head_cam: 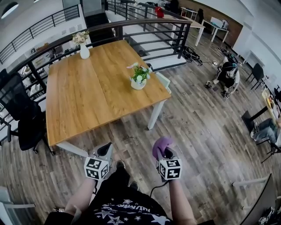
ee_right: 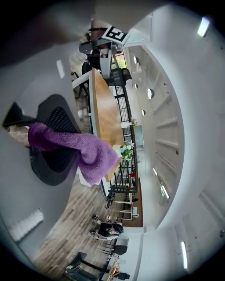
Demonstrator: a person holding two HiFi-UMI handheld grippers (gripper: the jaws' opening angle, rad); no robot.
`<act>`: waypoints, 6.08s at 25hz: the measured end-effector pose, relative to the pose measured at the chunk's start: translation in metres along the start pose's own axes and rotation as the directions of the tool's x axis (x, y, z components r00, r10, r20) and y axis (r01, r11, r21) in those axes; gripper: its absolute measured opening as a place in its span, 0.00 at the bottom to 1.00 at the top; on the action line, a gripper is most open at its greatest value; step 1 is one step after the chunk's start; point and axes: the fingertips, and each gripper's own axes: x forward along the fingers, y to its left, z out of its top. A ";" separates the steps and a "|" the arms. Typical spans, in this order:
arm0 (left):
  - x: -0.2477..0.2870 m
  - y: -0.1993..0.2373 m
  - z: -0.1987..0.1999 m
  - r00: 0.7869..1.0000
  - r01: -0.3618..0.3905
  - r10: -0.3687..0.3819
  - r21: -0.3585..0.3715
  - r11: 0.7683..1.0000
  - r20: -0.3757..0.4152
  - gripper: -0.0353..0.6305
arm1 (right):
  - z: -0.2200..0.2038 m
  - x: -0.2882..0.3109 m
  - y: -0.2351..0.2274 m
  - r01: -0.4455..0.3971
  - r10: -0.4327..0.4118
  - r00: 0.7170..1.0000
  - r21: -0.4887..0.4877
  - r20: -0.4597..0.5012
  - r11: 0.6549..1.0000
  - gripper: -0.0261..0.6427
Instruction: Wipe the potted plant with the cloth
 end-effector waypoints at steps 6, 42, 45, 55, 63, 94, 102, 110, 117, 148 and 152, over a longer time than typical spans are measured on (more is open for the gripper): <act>0.019 0.011 0.006 1.000 -0.001 0.001 -0.026 1.000 0.010 0.06 | 0.013 0.014 -0.004 -0.007 0.007 1.000 -0.032 -0.008 0.999 0.17; 0.286 0.180 0.121 0.995 0.101 -0.101 -0.052 0.994 -0.010 0.06 | 0.189 0.264 -0.098 0.064 -0.072 0.992 -0.078 -0.106 0.995 0.17; 0.311 0.191 0.124 0.991 0.133 -0.135 -0.059 0.989 -0.021 0.09 | 0.200 0.286 -0.110 0.078 -0.088 0.988 -0.085 -0.124 0.993 0.17; 0.360 0.181 0.128 0.976 0.210 -0.208 0.022 0.977 -0.061 0.32 | 0.228 0.332 -0.143 0.080 -0.090 0.989 -0.087 -0.114 0.993 0.17; 0.398 0.158 0.124 0.979 0.180 -0.168 0.105 0.978 -0.116 0.53 | 0.248 0.382 -0.170 -0.079 0.054 0.990 -0.199 -0.131 0.977 0.17; 0.460 0.133 0.115 0.978 0.034 0.006 0.188 0.982 -0.208 0.58 | 0.232 0.447 -0.123 -0.573 0.418 0.818 -0.489 -0.395 0.658 0.17; 0.461 0.134 0.116 0.977 0.005 0.032 0.174 0.985 -0.209 0.58 | 0.213 0.429 -0.107 -0.609 0.445 0.791 -0.482 -0.419 0.629 0.17; 0.463 0.135 0.115 0.976 -0.040 0.071 0.153 0.987 -0.208 0.58 | 0.202 0.418 -0.090 -0.627 0.455 0.777 -0.479 -0.435 0.614 0.17; 0.463 0.136 0.115 0.975 -0.066 0.095 0.143 0.988 -0.200 0.58 | 0.190 0.404 -0.070 -0.665 0.479 0.746 -0.485 -0.463 0.568 0.17; 0.434 0.111 0.111 0.929 0.283 -0.198 0.258 0.924 -0.312 0.55 | 0.218 0.427 -0.128 -0.462 0.333 0.874 -0.392 -0.354 0.795 0.17; 0.436 0.121 0.114 0.915 0.332 -0.243 0.259 0.907 -0.322 0.58 | 0.217 0.427 -0.128 -0.463 0.334 0.874 -0.392 -0.354 0.795 0.17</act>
